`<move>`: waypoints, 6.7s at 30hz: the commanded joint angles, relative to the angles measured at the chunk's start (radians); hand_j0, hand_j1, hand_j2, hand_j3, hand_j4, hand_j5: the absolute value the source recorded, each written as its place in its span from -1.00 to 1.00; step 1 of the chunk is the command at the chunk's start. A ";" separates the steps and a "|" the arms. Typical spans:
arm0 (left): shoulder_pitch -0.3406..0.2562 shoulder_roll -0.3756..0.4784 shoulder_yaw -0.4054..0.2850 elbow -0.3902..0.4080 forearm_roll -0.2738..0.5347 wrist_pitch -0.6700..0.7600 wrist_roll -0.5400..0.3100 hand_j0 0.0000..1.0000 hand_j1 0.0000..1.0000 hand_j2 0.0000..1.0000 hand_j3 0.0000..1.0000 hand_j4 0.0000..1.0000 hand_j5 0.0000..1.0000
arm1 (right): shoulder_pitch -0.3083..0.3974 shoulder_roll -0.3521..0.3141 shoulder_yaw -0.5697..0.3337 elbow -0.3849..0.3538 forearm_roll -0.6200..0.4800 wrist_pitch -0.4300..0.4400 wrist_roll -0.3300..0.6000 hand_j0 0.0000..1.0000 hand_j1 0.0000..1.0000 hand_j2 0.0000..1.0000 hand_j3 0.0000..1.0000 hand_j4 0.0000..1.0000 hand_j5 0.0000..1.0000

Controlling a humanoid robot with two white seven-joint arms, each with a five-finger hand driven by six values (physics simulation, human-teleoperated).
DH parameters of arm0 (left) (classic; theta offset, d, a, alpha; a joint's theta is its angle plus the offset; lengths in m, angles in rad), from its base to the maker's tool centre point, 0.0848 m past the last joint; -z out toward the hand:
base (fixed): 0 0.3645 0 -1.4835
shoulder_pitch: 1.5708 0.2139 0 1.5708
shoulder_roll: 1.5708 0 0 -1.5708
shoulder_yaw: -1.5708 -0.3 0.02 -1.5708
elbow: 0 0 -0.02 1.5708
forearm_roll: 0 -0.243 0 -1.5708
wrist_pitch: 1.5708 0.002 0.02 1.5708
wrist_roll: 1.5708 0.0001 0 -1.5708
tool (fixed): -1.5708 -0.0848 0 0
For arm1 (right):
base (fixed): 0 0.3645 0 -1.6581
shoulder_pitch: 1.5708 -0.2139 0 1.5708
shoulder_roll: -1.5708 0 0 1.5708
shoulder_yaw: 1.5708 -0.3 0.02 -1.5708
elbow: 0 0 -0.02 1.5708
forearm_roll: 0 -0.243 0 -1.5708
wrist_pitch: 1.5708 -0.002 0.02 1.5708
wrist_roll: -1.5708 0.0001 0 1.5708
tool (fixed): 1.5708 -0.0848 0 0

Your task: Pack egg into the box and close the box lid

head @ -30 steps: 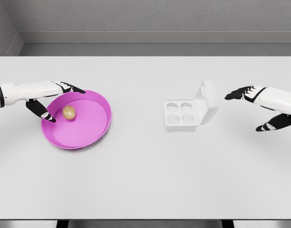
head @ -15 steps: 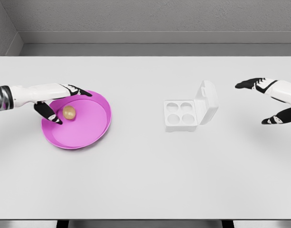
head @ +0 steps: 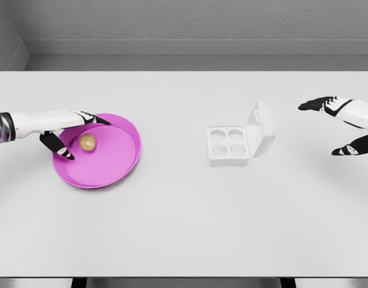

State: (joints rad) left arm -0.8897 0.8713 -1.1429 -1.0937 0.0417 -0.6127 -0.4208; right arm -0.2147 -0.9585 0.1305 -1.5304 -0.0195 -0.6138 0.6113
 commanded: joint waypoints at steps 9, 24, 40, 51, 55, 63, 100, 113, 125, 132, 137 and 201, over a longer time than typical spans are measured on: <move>0.000 -0.017 -0.003 0.005 0.006 0.002 0.002 0.61 0.61 0.61 0.61 0.61 0.61 | 0.000 -0.003 0.001 0.007 -0.007 0.003 0.000 1.00 1.00 1.00 1.00 1.00 1.00; 0.011 -0.015 -0.003 0.005 0.004 0.002 0.002 0.63 0.63 0.63 0.63 0.63 0.63 | -0.003 0.001 0.001 0.033 -0.007 0.003 0.000 1.00 1.00 1.00 1.00 1.00 1.00; 0.017 -0.014 0.000 0.008 -0.011 0.002 0.004 0.63 0.63 0.63 0.63 0.63 0.63 | -0.005 0.003 0.004 0.033 0.006 0.003 0.000 1.00 1.00 1.00 1.00 1.00 1.00; 0.017 -0.014 0.003 0.017 -0.011 0.002 0.005 0.63 0.63 0.63 0.63 0.63 0.63 | -0.005 0.004 0.006 0.035 0.007 0.003 0.000 1.00 1.00 1.00 1.00 1.00 1.00; 0.017 -0.014 0.003 0.017 -0.013 0.002 0.005 0.63 0.63 0.63 0.63 0.63 0.63 | -0.005 0.004 0.006 0.035 0.007 0.003 0.000 1.00 1.00 1.00 1.00 1.00 1.00; 0.017 -0.017 0.006 0.018 -0.025 0.002 0.005 0.62 0.62 0.62 0.62 0.62 0.62 | -0.005 0.012 0.008 0.033 0.007 0.003 0.000 1.00 1.00 1.00 1.00 1.00 1.00; 0.017 -0.035 0.000 0.038 -0.026 0.002 0.007 0.06 0.06 0.06 0.06 0.06 0.06 | -0.006 0.038 0.009 0.033 0.030 0.003 0.000 1.00 1.00 1.00 1.00 1.00 1.00; 0.017 -0.035 0.012 0.038 -0.025 0.002 0.043 -0.33 -0.33 -0.33 -0.33 -0.33 -0.33 | -0.006 0.040 0.011 0.033 0.030 0.003 0.000 1.00 1.00 1.00 1.00 1.00 1.00; 0.014 -0.055 0.054 0.029 -0.014 0.002 0.056 -0.33 -0.33 -0.33 -0.33 -0.33 -0.33 | -0.008 0.040 0.011 0.035 0.043 0.003 0.000 1.00 1.00 1.00 1.00 1.00 1.00; 0.009 -0.101 0.055 0.035 -0.011 0.002 0.071 -0.33 -0.33 -0.33 -0.33 -0.33 -0.33 | -0.008 0.046 0.011 0.033 0.044 0.003 0.000 1.00 1.00 1.00 1.00 1.00 1.00; 0.011 -0.112 0.091 0.032 -0.011 0.002 0.071 -0.34 -0.34 -0.34 -0.34 -0.34 -0.34 | -0.008 0.047 0.011 0.033 0.044 0.003 0.000 1.00 1.00 1.00 1.00 1.00 1.00; -0.015 -0.537 0.135 0.075 -0.011 0.002 0.079 -0.40 -0.40 -0.40 -0.40 -0.40 -0.40 | -0.014 0.050 0.018 0.035 0.059 0.003 0.000 1.00 1.00 1.00 1.00 1.00 1.00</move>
State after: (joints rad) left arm -0.9050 0.3430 -1.0082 -1.0177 0.0221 -0.6126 -0.3430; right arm -0.2286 -0.9069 0.1487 -1.4953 0.0469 -0.6138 0.6113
